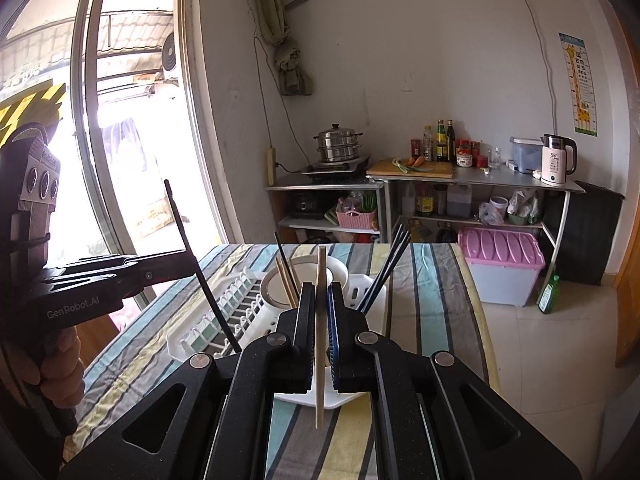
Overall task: Organize utensils
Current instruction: 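Lift both held chopsticks upright and carry them over the white cup, then lower both chopsticks into the white cup and open both tools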
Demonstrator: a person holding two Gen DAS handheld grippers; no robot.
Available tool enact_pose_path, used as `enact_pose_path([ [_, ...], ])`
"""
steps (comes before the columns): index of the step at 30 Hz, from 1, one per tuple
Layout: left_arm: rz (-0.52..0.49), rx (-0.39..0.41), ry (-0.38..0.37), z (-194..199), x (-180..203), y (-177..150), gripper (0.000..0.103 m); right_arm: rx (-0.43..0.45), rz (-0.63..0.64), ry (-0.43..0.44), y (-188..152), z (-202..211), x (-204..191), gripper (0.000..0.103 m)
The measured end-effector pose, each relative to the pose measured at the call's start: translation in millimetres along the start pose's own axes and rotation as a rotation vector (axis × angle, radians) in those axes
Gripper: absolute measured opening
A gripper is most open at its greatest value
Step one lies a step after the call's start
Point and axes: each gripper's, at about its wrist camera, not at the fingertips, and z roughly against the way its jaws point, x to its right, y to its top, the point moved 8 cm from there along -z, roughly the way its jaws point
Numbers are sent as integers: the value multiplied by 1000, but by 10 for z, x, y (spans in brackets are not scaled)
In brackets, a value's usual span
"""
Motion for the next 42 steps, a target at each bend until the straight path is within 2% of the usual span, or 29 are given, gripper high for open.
enact_pose_path([
  [15,14,10,-12,-400,-94,336,5,33,-14,4,300,-371,93,6],
  [25,38,-30,-22,-729,-203,240,5,17,-32,6,278,-675,174,6],
  [38,55,-105,-10,-989,-287,-66,5,-67,-54,-15,-45,-989,301,6],
  [42,61,-103,8,-997,-345,-112,5,-86,-64,-23,-125,-1036,345,6],
])
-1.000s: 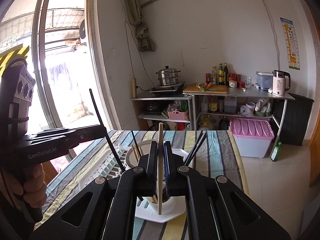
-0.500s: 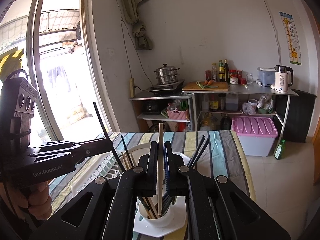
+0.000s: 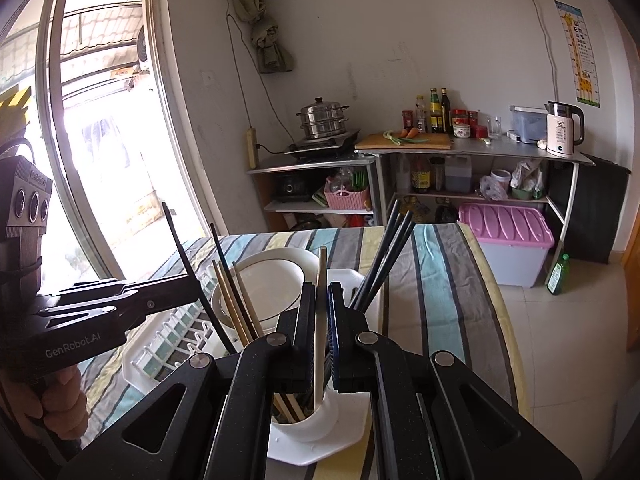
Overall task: Organize utensils
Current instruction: 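Lower both chopsticks into the white cup and open both tools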
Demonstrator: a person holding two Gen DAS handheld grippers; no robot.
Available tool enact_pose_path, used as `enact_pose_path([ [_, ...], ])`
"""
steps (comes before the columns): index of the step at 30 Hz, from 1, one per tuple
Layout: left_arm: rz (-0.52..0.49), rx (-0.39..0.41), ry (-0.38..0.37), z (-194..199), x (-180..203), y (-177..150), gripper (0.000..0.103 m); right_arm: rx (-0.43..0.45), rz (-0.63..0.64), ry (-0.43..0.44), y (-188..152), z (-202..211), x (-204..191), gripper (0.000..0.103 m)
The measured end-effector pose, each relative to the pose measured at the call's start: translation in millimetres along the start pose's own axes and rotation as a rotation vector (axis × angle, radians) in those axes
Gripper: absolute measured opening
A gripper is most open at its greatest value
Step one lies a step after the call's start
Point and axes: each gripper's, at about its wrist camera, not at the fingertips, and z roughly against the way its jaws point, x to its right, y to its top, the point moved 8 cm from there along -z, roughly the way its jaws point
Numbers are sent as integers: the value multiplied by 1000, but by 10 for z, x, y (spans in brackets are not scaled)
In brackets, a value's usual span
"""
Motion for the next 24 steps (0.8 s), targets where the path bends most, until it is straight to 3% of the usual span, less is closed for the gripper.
enact_pose_path([
  [14,51,-18,57,-55,-353,-88,6,-25,-28,-10,-47,-56,95,7],
  [17,50,-23,62,-72,-369,-104,6,-37,-35,-21,-71,-63,123,15],
  [24,35,-30,74,-39,-359,-180,6,-40,-36,-14,-145,10,130,15],
])
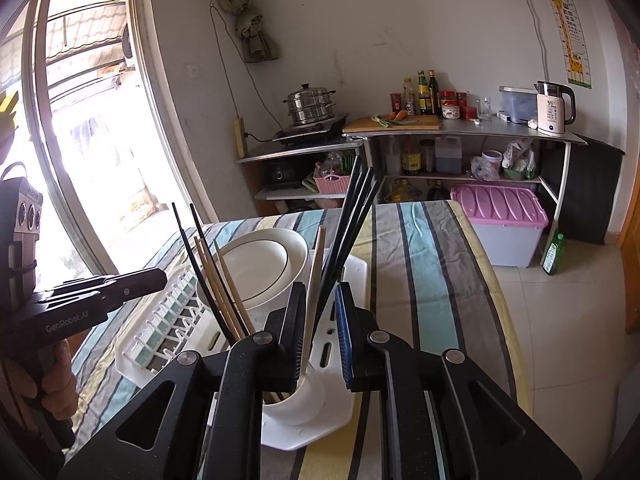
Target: Organize utensils
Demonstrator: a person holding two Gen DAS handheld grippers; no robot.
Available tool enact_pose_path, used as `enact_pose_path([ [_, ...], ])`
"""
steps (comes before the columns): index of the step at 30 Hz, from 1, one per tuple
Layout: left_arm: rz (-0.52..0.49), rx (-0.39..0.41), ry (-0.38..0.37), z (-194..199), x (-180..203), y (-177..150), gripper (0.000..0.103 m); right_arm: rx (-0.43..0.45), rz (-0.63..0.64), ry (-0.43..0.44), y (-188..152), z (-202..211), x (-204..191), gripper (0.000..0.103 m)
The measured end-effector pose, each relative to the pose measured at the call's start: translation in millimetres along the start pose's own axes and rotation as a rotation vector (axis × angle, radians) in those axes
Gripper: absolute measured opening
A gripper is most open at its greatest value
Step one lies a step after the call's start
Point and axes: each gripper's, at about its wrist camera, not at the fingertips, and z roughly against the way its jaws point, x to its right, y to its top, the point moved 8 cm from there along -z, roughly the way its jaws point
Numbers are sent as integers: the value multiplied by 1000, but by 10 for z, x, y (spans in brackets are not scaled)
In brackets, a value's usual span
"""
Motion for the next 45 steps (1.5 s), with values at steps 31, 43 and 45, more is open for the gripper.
enact_pose_path([
  [31,18,143,168,1385,110,-1654,19,78,132,-38,-1312,1521,-854,36],
  [43,33,177,202,1732,162,-2091,19,87,158,-68,-1796,1869,-1041,36],
  [45,26,182,206,1764,191,-2140,19,89,157,-75,-1844,1908,-1031,36],
])
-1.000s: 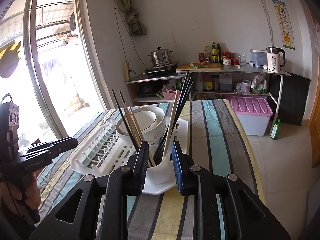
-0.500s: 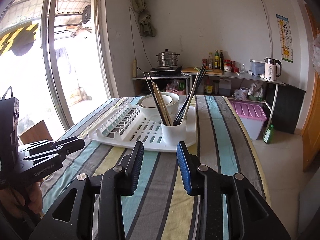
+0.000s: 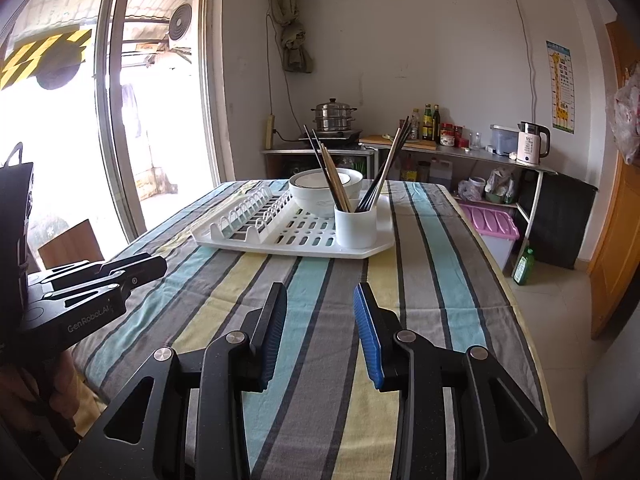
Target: Organize utensils
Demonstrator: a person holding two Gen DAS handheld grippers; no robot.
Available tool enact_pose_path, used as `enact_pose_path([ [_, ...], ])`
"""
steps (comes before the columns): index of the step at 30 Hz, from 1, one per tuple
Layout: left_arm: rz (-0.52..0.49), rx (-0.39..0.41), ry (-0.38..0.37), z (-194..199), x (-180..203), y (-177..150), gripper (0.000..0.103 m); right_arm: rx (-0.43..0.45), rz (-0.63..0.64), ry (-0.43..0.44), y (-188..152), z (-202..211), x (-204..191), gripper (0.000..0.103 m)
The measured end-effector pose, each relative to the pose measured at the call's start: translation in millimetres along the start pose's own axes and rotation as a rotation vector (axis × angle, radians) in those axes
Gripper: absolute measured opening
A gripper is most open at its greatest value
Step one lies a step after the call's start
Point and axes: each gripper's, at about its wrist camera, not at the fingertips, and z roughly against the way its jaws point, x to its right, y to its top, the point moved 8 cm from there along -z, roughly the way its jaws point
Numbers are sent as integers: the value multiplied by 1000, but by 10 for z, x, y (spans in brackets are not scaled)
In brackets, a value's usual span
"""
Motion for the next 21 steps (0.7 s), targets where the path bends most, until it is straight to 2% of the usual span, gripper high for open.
enact_pose_path([
  [21,-18,-5,-21,75,105,-110,19,-1,-5,1,-61,53,27,36],
])
